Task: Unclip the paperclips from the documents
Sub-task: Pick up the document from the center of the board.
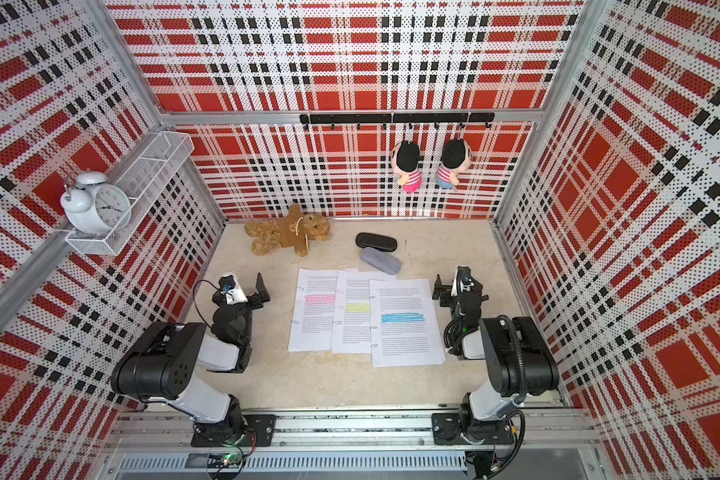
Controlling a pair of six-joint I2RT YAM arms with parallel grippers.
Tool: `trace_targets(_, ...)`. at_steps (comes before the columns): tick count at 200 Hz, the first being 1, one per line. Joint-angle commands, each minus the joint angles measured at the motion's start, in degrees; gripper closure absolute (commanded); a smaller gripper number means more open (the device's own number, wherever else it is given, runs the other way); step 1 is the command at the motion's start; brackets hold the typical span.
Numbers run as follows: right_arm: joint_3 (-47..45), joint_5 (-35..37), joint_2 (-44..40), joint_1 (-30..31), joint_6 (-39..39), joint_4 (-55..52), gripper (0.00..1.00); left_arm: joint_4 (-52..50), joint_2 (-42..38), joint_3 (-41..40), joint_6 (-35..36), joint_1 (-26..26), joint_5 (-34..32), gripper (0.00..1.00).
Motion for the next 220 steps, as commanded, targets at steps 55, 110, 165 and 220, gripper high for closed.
trace_targets(55,-0.64,-0.20,-1.24,-0.55,-0.82,0.62,0.00,3.67,-0.49,-1.35,1.14,-1.71,-3.01,0.02)
trace_targets(110,-0.74,-0.28,-1.28,-0.55,-0.83,0.69,0.00,-1.14,-0.74,0.99,-1.22,1.51,2.12,0.02)
trace_targets(165,16.15,9.06,-8.65,0.51,4.29,-36.80,0.00,-14.98,-7.55,5.25,-6.15,1.74,-10.59,0.02)
trace_targets(220,33.13,11.59,-8.93,11.64,6.62,-62.89,0.00,-67.63,-12.22,35.65,-19.37,0.75,-8.51,0.02)
